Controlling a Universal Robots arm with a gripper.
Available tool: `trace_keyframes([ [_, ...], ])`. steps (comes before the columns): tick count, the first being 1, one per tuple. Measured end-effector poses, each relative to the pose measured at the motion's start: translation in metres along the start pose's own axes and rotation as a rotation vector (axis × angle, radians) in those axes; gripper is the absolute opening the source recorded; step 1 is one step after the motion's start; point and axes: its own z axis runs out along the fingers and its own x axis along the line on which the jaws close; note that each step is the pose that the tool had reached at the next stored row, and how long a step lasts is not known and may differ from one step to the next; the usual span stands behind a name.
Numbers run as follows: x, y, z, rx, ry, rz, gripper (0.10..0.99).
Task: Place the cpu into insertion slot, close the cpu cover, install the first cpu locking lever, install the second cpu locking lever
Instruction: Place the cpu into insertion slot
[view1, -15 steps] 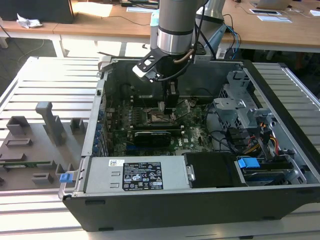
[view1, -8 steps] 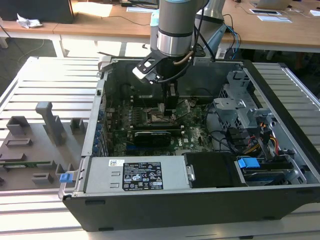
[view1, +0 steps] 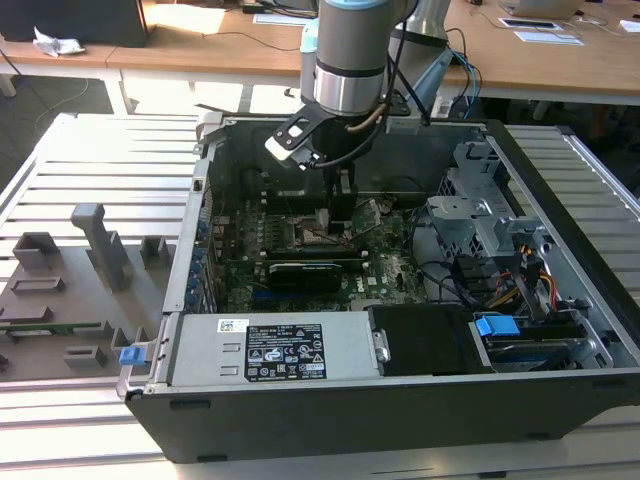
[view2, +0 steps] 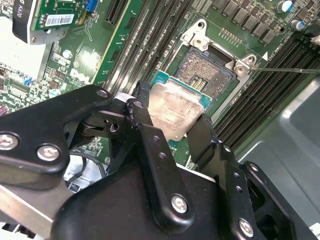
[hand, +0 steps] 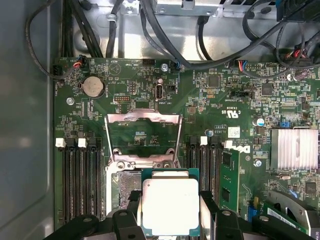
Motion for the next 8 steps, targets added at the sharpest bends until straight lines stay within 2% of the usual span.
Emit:
trace_keyframes([
  [8,0.0004,0.0000,0.0069,0.000,-0.0015,0.000,0.541],
])
